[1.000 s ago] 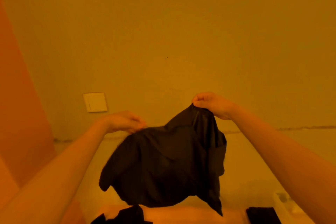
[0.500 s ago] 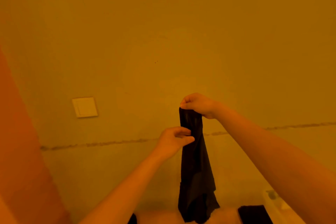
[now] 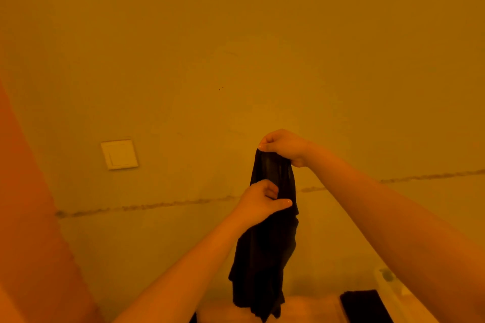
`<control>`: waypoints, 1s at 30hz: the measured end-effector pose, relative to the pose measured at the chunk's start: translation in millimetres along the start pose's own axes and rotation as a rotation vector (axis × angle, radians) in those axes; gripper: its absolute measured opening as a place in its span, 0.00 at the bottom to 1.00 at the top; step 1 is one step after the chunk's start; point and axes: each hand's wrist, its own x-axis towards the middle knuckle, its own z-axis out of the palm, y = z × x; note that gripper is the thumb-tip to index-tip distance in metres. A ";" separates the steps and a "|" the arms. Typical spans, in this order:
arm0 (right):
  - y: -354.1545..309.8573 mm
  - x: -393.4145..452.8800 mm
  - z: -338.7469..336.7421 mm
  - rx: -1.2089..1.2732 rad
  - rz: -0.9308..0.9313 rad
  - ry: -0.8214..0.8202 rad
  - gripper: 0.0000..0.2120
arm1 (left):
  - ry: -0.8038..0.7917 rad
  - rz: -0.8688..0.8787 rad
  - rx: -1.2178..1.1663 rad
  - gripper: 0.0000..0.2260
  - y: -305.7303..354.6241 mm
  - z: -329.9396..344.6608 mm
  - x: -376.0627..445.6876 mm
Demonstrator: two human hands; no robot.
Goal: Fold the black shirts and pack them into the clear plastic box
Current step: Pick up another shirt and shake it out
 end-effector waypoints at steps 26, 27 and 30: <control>73.8 -43.0 -11.5 0.208 0.065 0.060 0.08 | 0.260 -0.260 -0.504 0.07 15.8 -51.2 36.2; 78.7 -48.8 -11.7 0.218 0.072 0.043 0.08 | 0.299 -0.235 -0.338 0.09 16.0 -53.7 38.0; 90.2 -57.1 -3.2 0.157 0.100 -0.055 0.08 | 0.389 -0.119 0.143 0.14 22.5 -63.3 40.2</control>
